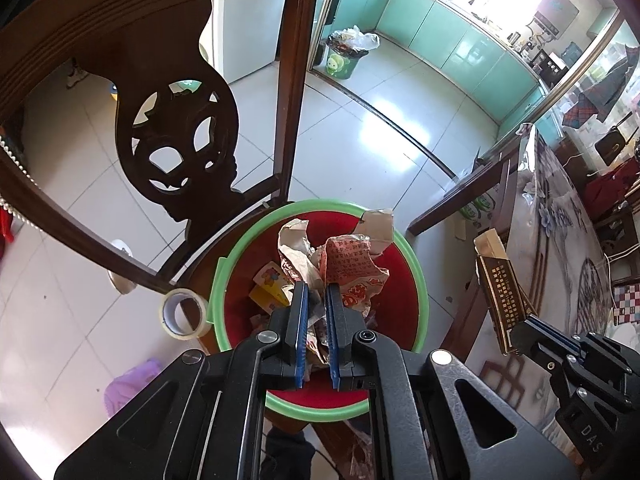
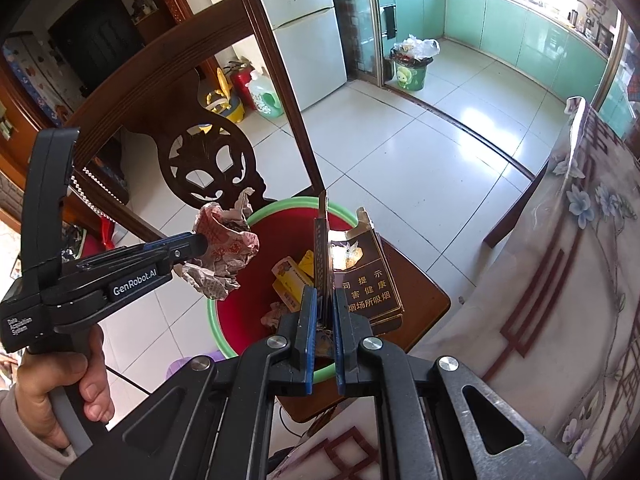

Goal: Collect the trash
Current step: 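Open both tools to drop paper and pack into bucket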

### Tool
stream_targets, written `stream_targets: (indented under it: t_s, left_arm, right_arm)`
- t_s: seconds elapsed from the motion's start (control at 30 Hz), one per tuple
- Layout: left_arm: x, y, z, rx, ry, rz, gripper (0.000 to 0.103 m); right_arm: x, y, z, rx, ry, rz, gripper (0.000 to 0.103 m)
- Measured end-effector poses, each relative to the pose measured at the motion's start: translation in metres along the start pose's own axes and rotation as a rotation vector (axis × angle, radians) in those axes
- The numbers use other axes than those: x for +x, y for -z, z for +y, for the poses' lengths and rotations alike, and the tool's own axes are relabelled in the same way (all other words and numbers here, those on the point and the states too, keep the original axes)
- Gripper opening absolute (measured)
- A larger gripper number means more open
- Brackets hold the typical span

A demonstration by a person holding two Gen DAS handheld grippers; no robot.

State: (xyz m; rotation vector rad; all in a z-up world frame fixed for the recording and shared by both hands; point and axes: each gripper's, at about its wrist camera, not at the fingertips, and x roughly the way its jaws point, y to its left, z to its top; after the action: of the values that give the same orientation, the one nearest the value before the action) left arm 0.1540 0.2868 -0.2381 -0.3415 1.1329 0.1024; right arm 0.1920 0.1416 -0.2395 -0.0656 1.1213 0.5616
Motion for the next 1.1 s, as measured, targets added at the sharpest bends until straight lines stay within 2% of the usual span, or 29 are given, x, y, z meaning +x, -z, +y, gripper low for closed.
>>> stream_targets:
  t_s: [0.4, 0.47, 0.5, 0.57, 0.6, 0.63, 0.67, 0.7, 0.9, 0.97, 1.03, 1.1]
  left_arm:
    - [0.024, -0.003, 0.005, -0.008, -0.034, 0.047, 0.008]
    - [0.026, -0.004, 0.006, -0.019, -0.037, 0.056, 0.011]
    - [0.026, -0.004, 0.007, -0.027, -0.04, 0.052, 0.015]
    - [0.023, -0.005, 0.009, -0.038, -0.041, 0.034, 0.045]
    - [0.021, -0.005, 0.009, -0.043, -0.042, 0.022, 0.053]
    - [0.018, -0.005, 0.01, -0.049, -0.044, 0.005, 0.068]
    - [0.015, -0.005, 0.01, -0.052, -0.046, -0.008, 0.075]
    - [0.012, -0.006, 0.01, -0.053, -0.047, -0.021, 0.076]
    - [-0.012, -0.006, 0.014, -0.06, -0.057, -0.097, 0.081]
    - [-0.017, -0.006, 0.015, -0.073, -0.059, -0.11, 0.081]
    - [-0.023, -0.004, 0.017, -0.087, -0.056, -0.119, 0.081]
    - [-0.033, -0.002, 0.018, -0.095, -0.056, -0.14, 0.081]
  right_arm:
    - [0.029, 0.002, 0.0, 0.0, -0.022, 0.043, 0.006]
    - [0.033, 0.002, 0.0, 0.001, -0.033, 0.041, 0.006]
    - [0.035, 0.002, 0.0, -0.001, -0.038, 0.036, 0.006]
    - [0.038, 0.002, 0.001, -0.006, -0.043, 0.037, 0.006]
    - [0.039, 0.002, 0.002, -0.008, -0.049, 0.036, 0.006]
    - [0.04, 0.002, 0.002, -0.011, -0.057, 0.037, 0.007]
    - [0.042, 0.002, 0.003, -0.014, -0.061, 0.039, 0.007]
    - [0.044, 0.001, 0.004, -0.017, -0.063, 0.041, 0.008]
    - [0.037, 0.006, 0.012, -0.042, -0.066, -0.019, 0.031]
    - [0.033, 0.008, 0.017, -0.058, -0.06, -0.034, 0.047]
    - [0.027, 0.01, 0.021, -0.063, -0.059, -0.047, 0.052]
    - [0.016, 0.013, 0.024, -0.057, -0.06, -0.068, 0.052]
